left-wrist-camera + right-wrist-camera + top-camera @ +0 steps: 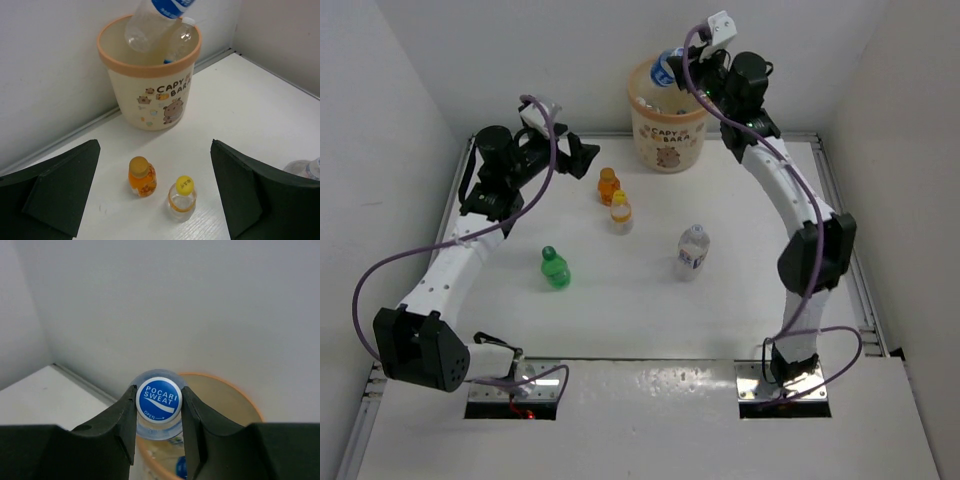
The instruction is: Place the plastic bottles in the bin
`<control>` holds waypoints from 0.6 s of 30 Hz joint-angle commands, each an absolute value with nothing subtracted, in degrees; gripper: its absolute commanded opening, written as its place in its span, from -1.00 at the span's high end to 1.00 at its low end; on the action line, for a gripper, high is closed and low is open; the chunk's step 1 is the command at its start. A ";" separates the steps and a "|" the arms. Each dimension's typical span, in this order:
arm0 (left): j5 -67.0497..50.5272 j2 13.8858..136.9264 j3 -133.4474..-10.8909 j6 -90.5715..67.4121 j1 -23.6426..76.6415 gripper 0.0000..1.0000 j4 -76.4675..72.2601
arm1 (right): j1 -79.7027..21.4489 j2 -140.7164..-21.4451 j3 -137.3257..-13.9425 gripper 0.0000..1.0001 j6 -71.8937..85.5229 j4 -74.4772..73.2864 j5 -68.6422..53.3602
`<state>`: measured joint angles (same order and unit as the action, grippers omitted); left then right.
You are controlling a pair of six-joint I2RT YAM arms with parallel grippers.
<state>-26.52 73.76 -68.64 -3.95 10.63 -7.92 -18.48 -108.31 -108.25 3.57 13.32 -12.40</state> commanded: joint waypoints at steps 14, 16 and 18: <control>-39.55 76.10 -68.03 3.76 17.47 -1.00 -4.39 | -13.53 -119.46 -119.28 -0.89 8.86 23.74 -5.09; -39.55 78.56 -68.03 4.57 19.94 -1.00 -3.78 | -12.66 -115.85 -117.25 -0.92 11.14 21.10 -6.06; -41.47 80.85 -68.90 5.19 23.37 -1.00 -3.78 | -12.13 -109.81 -112.79 -0.92 12.47 18.83 -7.90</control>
<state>-36.88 78.04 -67.92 2.07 19.77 -4.40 -13.17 -120.66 -115.55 7.81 19.03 -5.50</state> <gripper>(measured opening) 0.997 0.961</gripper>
